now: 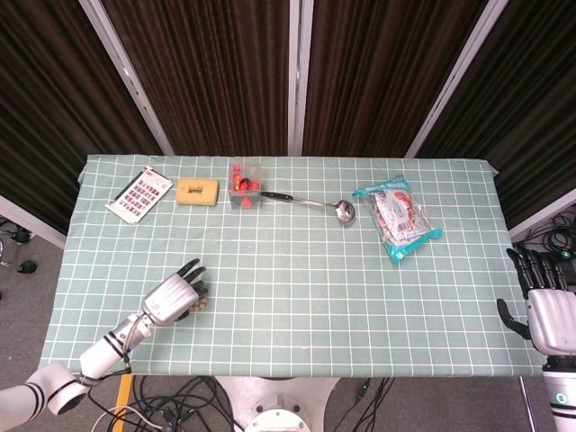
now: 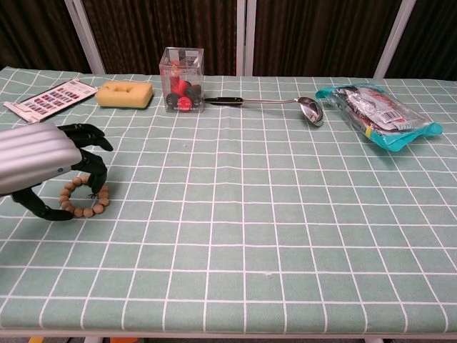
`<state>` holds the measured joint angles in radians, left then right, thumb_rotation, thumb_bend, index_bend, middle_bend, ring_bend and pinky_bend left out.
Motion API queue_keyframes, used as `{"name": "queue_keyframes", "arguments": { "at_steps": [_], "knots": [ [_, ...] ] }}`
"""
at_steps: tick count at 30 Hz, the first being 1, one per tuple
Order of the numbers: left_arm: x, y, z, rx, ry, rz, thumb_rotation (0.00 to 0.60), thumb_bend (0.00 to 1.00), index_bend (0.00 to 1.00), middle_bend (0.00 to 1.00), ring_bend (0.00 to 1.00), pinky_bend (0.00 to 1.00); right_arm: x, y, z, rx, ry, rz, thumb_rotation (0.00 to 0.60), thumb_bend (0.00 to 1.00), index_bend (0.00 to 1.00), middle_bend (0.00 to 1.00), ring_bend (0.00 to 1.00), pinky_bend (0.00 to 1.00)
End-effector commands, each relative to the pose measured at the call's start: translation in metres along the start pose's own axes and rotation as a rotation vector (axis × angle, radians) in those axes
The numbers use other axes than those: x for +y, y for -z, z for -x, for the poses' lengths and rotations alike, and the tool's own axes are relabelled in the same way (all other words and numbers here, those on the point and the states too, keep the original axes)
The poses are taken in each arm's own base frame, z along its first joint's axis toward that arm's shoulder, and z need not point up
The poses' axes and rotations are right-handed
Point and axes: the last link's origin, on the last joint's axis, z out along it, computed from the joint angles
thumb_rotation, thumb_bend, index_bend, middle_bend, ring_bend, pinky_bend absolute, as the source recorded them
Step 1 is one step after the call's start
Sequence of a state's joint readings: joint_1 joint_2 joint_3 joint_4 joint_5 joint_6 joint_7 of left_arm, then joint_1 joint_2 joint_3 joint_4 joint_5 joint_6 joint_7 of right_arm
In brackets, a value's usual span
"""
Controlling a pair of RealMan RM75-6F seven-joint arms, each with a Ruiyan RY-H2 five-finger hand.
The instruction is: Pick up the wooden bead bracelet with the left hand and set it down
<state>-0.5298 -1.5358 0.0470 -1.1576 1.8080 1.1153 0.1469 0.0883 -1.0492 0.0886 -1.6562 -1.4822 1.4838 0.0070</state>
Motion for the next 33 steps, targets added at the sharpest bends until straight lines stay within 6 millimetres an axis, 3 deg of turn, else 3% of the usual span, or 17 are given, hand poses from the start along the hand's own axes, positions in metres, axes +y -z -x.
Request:
{"name": "queue_keyframes", "arguments": {
  "at_steps": [1,8,33],
  "knots": [
    [-0.001,0.003,0.002,-0.006,-0.007,-0.012,0.600,0.18,0.50,0.48,0.15,0.12,0.000,0.000,0.001,-0.002,-0.002,0.000,0.600,0.29,0.00,0.03,0.00,0.00],
    [-0.004,0.009,0.009,-0.036,-0.003,-0.043,0.600,0.21,0.50,0.48,0.17,0.12,-0.001,0.000,0.002,-0.009,-0.007,-0.002,0.600,0.29,0.00,0.03,0.00,0.00],
    [-0.003,0.004,0.023,-0.085,0.001,-0.053,0.600,0.26,0.52,0.50,0.18,0.12,0.000,0.003,0.003,-0.016,-0.021,0.005,0.600,0.29,0.00,0.03,0.00,0.00]
  ]
}}
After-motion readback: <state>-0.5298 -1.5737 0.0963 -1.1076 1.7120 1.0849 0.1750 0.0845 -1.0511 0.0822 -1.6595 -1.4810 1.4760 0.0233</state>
